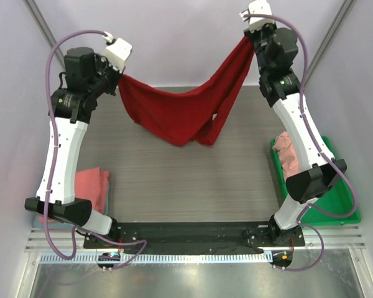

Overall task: Fold and stack the t-shirts
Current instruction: Flatten the tshirt out

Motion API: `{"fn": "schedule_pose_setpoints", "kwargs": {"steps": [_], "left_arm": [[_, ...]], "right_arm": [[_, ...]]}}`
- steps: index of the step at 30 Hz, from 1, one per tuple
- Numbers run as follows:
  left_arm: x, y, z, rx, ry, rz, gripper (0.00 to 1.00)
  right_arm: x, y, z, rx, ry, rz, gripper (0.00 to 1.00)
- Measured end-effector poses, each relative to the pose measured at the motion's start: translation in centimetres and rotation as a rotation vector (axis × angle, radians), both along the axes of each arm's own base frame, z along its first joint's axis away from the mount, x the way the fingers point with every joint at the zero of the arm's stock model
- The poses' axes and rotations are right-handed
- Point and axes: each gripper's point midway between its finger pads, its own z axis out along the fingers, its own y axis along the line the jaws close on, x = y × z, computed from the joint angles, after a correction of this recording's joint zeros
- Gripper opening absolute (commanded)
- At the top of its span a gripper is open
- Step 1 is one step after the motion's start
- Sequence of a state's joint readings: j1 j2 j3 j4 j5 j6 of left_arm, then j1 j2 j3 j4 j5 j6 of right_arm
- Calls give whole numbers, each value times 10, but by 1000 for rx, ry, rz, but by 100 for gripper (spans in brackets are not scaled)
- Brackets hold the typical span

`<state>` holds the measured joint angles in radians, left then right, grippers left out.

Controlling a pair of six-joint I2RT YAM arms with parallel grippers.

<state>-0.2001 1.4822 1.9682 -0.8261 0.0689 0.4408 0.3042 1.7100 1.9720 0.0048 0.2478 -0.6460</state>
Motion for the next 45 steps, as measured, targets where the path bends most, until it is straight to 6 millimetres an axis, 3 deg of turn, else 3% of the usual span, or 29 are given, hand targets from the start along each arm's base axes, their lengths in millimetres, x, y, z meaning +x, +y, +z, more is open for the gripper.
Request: {"fn": "schedule_pose_setpoints", "kwargs": {"steps": [5, 12, 18, 27, 32, 36, 39, 43, 45], "left_arm": [[9, 30, 50, 22, -139, 117, 0], [-1, 58, 120, 17, -341, 223, 0], [-20, 69, 158, 23, -453, 259, 0], [-68, 77, 221, 1, -631, 276, 0], [-107, 83, 259, -13, -756, 281, 0], [-125, 85, 279, -22, -829, 282, 0], [-124, 85, 282, -10, -846, 284, 0], [-98, 82, 260, 18, -781, 280, 0], [-74, 79, 237, 42, -716, 275, 0]], "right_arm": [[-27, -3, 60, 79, -128, 27, 1], [-73, -15, 96, 115, -179, 50, 1], [-140, -23, 139, 85, -264, 115, 1], [-249, -39, 223, 41, -494, 191, 1], [-290, -50, 243, 14, -574, 183, 1], [-302, -54, 254, -31, -620, 159, 1], [-300, -54, 260, -61, -650, 136, 1], [-269, -46, 251, -98, -627, 113, 1], [-237, -38, 233, -125, -571, 104, 1]]}}
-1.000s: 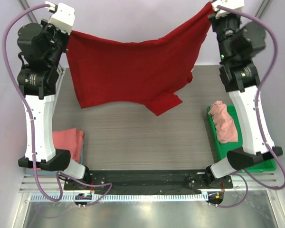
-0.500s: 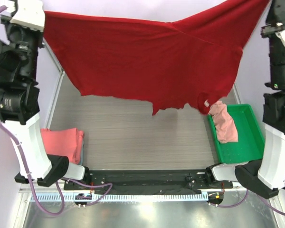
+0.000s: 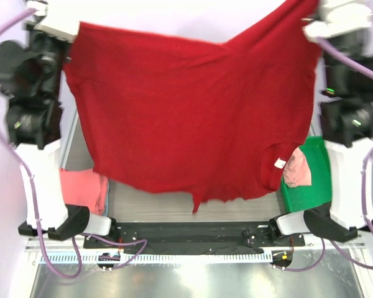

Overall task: Fold and stack the t-shirts
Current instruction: Flatten the tshirt out

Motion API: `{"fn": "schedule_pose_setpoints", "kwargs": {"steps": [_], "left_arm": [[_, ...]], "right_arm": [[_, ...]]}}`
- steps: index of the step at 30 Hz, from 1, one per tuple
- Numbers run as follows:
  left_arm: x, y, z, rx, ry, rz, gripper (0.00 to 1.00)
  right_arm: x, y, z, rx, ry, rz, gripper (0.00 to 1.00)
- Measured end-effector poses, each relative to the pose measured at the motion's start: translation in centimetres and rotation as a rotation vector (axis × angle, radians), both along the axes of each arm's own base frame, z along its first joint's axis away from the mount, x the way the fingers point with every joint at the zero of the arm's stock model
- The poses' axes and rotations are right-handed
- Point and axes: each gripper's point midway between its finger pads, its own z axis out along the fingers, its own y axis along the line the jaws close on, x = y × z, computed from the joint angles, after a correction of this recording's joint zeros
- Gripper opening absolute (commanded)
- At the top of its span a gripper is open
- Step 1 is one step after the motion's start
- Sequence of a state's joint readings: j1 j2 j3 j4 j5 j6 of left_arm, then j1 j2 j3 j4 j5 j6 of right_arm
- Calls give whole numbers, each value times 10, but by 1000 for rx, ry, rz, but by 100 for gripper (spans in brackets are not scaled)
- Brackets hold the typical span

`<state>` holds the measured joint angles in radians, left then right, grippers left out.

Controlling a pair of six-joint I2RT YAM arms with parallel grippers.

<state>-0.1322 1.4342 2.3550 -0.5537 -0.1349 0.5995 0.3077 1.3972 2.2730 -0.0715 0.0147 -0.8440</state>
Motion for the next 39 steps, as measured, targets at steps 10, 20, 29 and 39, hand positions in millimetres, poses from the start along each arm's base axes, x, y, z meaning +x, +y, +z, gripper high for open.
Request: {"fn": "schedule_pose_setpoints", "kwargs": {"steps": [10, 20, 29, 39], "left_arm": [[148, -37, -283, 41, 692, -95, 0], [193, -59, -487, -21, 1132, -139, 0], [255, -54, -517, -36, 1100, -60, 0], [291, -45, -519, -52, 1026, -1, 0]], "right_arm": [[188, 50, -289, -279, 606, -72, 1], [293, 33, -496, -326, 1014, -144, 1], [383, 22, -560, -268, 1066, -273, 1], [407, 22, -577, -227, 1081, -300, 1]]}}
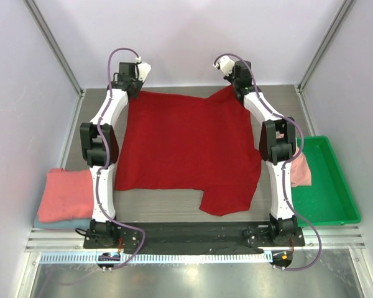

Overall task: Fold and stack the t-shirts
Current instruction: Flatten the tshirt out

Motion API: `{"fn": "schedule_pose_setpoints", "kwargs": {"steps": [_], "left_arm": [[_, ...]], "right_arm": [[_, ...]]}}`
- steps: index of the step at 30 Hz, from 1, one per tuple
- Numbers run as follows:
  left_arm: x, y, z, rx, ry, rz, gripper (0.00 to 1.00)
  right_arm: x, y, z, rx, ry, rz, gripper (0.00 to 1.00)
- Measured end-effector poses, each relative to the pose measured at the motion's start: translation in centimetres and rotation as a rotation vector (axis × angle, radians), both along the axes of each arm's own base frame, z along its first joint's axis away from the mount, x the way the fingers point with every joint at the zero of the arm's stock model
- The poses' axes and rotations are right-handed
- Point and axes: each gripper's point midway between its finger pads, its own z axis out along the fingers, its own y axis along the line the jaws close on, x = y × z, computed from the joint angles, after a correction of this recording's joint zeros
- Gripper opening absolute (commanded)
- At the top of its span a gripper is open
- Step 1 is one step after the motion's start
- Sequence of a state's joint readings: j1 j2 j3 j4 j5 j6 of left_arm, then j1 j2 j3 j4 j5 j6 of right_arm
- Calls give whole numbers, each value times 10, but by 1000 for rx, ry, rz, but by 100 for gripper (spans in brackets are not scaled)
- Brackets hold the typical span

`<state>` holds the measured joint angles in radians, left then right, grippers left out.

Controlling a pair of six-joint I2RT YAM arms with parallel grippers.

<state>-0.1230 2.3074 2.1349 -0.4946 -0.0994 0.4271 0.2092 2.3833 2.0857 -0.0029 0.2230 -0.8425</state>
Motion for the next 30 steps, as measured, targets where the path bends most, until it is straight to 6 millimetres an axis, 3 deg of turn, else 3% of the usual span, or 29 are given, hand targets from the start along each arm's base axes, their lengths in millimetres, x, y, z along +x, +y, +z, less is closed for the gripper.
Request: {"fn": "schedule_pose_setpoints", "kwargs": {"steps": [7, 11, 14, 19, 22, 30], "left_arm": [[5, 3, 4, 20, -21, -10, 0], [-3, 5, 1, 12, 0, -30, 0], [-15, 8, 0, 13, 23, -50, 0], [-36, 7, 9, -10, 35, -81, 0], [-43, 4, 18, -22, 26, -95, 0], [-62, 0, 19, -30, 45, -134, 0]], "right_arm": [[-7, -1, -2, -3, 37, 4, 1], [-32, -5, 7, -8, 87, 9, 1], [-55, -8, 27, -7, 96, 15, 1], [-88, -15, 57, -1, 83, 18, 1], [-103, -18, 63, 1, 86, 17, 1], [-135, -25, 34, -6, 189, 5, 1]]}}
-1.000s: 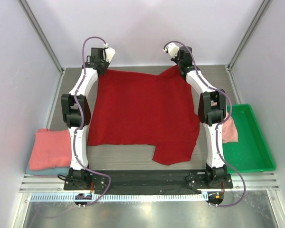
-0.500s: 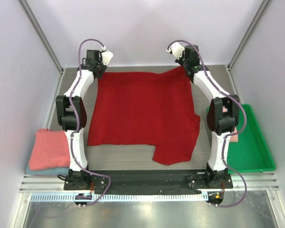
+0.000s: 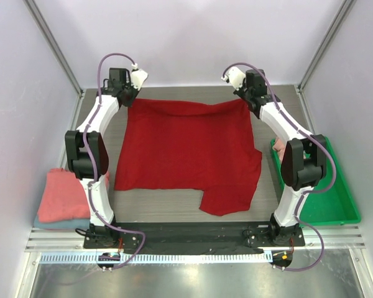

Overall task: Fold and stack the t-shirts
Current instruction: Flatten the tshirt out

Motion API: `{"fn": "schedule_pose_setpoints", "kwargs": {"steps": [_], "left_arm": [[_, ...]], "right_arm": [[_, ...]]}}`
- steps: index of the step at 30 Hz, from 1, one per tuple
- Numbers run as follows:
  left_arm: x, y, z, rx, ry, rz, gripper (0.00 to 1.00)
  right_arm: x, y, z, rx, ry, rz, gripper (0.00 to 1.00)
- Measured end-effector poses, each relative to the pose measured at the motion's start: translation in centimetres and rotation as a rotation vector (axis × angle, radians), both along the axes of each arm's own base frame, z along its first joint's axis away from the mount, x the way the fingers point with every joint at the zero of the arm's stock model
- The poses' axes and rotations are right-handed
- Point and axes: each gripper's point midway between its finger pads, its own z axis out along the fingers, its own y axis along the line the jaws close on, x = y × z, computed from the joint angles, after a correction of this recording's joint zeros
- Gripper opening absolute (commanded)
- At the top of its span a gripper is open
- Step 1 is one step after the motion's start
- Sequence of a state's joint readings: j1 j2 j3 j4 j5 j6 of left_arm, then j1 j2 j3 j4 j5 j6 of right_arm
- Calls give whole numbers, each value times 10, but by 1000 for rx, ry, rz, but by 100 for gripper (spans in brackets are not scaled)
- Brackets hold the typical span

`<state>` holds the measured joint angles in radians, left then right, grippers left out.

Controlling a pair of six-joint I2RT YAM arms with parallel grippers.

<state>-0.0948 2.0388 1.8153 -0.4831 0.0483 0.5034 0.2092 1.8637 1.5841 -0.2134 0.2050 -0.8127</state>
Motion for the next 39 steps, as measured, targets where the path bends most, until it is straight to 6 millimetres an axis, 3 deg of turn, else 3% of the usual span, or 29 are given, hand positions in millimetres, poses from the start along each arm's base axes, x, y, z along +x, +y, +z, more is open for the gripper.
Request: {"fn": "schedule_pose_setpoints", "kwargs": {"steps": [4, 7, 14, 17, 21, 25, 35, 39], "left_arm": [[-1, -1, -1, -3, 2, -6, 0], [0, -1, 2, -5, 0, -3, 0], [27, -5, 45, -49, -104, 23, 0], [35, -6, 58, -61, -140, 34, 0], [37, -3, 62, -52, -150, 49, 0], [40, 3, 57, -21, -149, 68, 0], [57, 13, 24, 45, -120, 97, 0], [57, 16, 18, 56, -107, 106, 0]], "right_arm": [[-5, -1, -7, -2, 20, -5, 1], [2, 0, -1, 8, 13, -12, 1], [70, 13, 38, 95, -144, -43, 1], [90, 14, 41, 141, -181, -65, 1], [111, 4, 27, 204, -191, -114, 1], [119, -10, 1, 233, -160, -154, 1], [138, -38, -52, 270, -108, -216, 1], [137, -39, -59, 277, -94, -220, 1]]}}
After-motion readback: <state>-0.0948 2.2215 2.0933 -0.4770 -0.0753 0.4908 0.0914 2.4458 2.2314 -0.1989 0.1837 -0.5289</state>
